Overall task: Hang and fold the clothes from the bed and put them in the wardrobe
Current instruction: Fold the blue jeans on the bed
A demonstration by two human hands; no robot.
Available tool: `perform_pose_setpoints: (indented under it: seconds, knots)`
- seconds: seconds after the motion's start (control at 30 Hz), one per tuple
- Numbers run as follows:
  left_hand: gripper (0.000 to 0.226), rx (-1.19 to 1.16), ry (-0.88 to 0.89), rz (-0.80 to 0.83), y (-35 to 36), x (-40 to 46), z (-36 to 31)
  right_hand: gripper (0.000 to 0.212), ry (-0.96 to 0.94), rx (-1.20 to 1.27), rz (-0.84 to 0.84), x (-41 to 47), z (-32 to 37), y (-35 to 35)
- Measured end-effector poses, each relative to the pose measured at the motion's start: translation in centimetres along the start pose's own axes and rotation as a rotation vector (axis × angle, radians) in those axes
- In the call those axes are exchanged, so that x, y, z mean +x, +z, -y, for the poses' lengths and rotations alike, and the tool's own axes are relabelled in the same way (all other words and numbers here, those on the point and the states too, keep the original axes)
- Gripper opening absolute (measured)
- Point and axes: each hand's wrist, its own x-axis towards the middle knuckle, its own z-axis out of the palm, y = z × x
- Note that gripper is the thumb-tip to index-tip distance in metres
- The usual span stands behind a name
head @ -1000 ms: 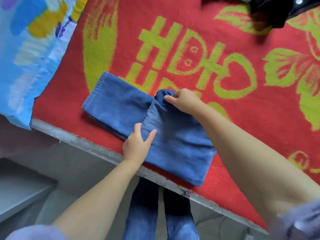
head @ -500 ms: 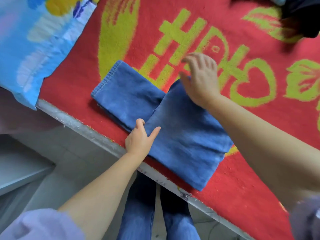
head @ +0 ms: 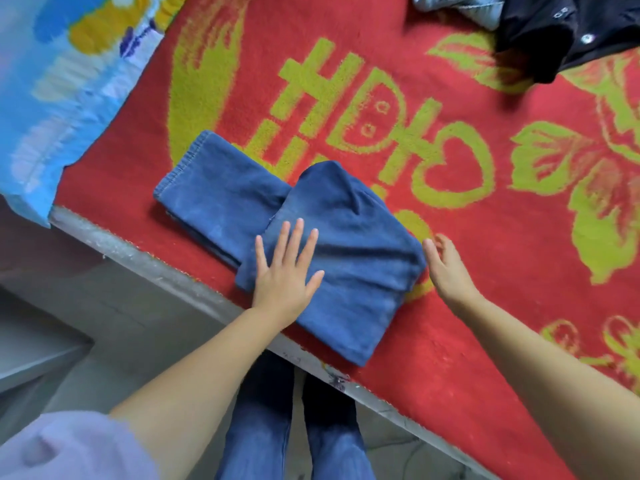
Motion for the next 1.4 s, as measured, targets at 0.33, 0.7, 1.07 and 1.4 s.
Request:
perform_pose_setpoints:
  seconds: [0.33,0.7,1.07,1.4]
  knots:
    - [0.063,-0.308,-0.126,0.419,0.6,5.0,-2.1,0.055,0.384,0.881,0.486,-5.8,1.5,3.6]
    - [0.077,-2.175,-0.634,0.065,-12.1,3.2,15.9,0.054,-0.161,0.613,0.869,-7.0,23.3,10.3]
    - [0.09,-1.281,-1.39,-0.237,-6.5,6.1,24.8,0.031,-0.538,-0.385,0.094,5.1,32.0,19.9]
    - [0.04,-1.1,-1.265,-0.583,-3.7,8.0,24.7,0.023,-0.623,-0.756,0.103,12.2,34.1,24.5]
